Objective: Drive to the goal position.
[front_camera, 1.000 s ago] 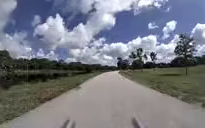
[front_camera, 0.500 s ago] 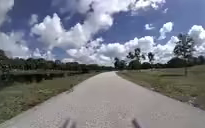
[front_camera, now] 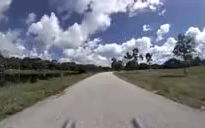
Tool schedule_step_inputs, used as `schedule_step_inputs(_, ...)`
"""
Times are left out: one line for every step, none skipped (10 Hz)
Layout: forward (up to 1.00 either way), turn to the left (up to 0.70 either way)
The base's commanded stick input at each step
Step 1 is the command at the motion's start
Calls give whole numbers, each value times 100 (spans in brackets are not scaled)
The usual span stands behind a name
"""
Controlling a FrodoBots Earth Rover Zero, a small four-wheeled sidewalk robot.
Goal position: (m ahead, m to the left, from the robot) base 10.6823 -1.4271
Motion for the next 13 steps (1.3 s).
schedule_step_inputs(70, 0)
schedule_step_inputs(70, 0)
schedule_step_inputs(70, 0)
schedule_step_inputs(70, 0)
schedule_step_inputs(70, 0)
schedule_step_inputs(70, 32)
schedule_step_inputs(70, 11)
schedule_step_inputs(70, 0)
schedule_step_inputs(70, 0)
schedule_step_inputs(70, 0)
schedule_step_inputs(70, 0)
schedule_step_inputs(70, 0)
schedule_step_inputs(70, 0)
